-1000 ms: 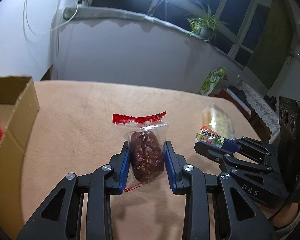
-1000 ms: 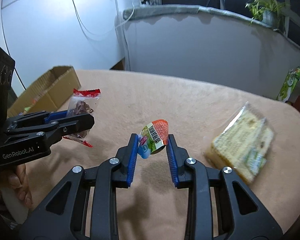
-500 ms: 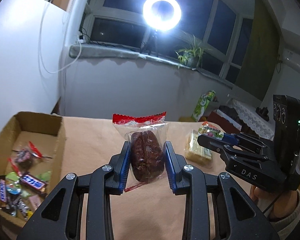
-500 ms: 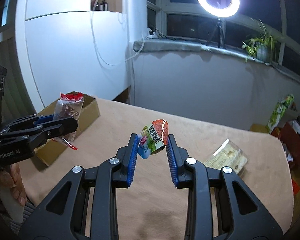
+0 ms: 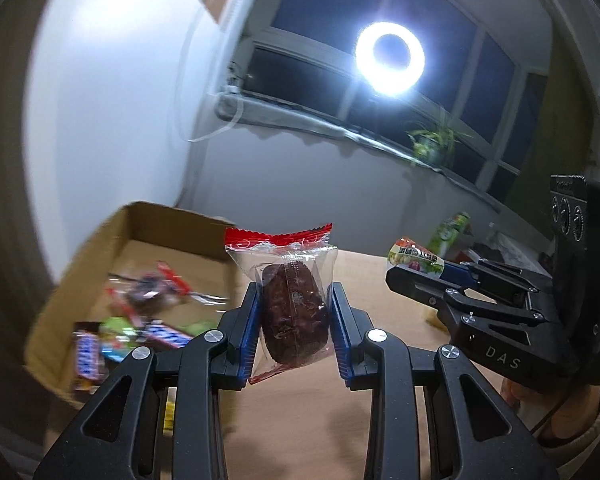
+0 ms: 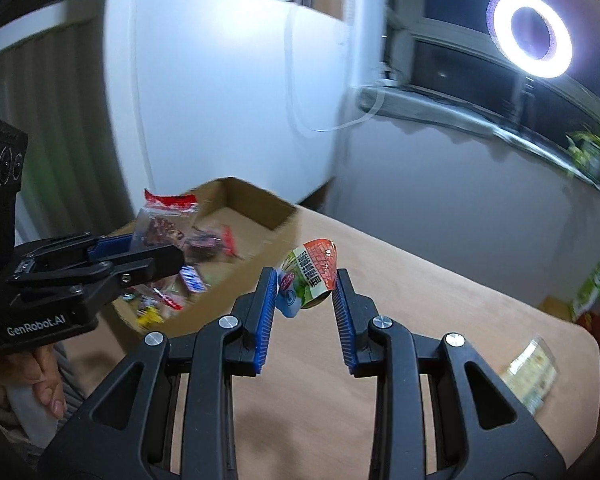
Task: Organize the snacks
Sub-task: 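Carry the date bag and candy cup over the box and open both grippers, then move both open grippers toward the bread pack on the table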
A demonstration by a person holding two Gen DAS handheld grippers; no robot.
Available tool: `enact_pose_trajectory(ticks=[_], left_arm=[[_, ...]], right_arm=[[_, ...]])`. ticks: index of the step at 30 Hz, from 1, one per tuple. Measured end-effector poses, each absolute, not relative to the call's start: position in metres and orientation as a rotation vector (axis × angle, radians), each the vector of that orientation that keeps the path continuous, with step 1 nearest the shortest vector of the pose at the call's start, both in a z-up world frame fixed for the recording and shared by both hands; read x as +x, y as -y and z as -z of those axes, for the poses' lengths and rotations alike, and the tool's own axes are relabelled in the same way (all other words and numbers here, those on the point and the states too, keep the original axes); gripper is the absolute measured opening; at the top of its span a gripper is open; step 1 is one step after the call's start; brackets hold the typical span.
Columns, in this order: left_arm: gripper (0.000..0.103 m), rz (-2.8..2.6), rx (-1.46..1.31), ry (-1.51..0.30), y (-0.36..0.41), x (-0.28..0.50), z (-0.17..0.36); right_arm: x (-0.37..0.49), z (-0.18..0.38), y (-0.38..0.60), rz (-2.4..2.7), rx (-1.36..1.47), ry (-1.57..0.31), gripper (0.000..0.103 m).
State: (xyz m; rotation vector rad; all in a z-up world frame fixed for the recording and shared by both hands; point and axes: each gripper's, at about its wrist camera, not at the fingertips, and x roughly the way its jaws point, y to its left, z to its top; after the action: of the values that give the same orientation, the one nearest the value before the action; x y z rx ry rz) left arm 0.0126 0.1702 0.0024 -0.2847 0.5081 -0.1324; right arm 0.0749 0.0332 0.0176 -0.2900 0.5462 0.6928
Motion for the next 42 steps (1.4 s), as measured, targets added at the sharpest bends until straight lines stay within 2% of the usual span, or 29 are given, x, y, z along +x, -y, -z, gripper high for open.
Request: enact_pose_trajectory(ticks=[11, 24, 25, 27, 28, 30, 42], left_arm=[[0.031, -0.022, -0.303, -0.503, -0.233, -0.007, 0.007], [0.032, -0.007, -0.324, -0.552, -0.239, 0.01, 0.023], [0.033, -0.006, -0.322, -0.562, -0.24, 0.012, 0.025], [0.05, -0.036, -0.313, -0.573, -0.242, 0.015, 0.026], [0.054, -0.061, -0.312, -0.572, -0.244, 0.017, 0.026], [0.068, -0.075, -0.322, -0.565, -0.249, 0.015, 0.027], [0.068, -0.107, -0.344, -0.535, -0.26, -0.001, 0.022]], right_arm=[[0.065, -0.012, -0.112, -0.834, -0.353, -0.529, 0.03], [0.087, 0.002, -0.142, -0.866, -0.386, -0.554, 0.031], [0.089, 0.003, -0.145, -0.868, -0.389, -0.557, 0.031], [0.094, 0.006, -0.149, -0.871, -0.393, -0.559, 0.042], [0.095, 0.007, -0.149, -0.869, -0.389, -0.556, 0.045], [0.097, 0.008, -0.146, -0.871, -0.378, -0.554, 0.048], [0.092, 0.01, -0.125, -0.844, -0.348, -0.566, 0.048]])
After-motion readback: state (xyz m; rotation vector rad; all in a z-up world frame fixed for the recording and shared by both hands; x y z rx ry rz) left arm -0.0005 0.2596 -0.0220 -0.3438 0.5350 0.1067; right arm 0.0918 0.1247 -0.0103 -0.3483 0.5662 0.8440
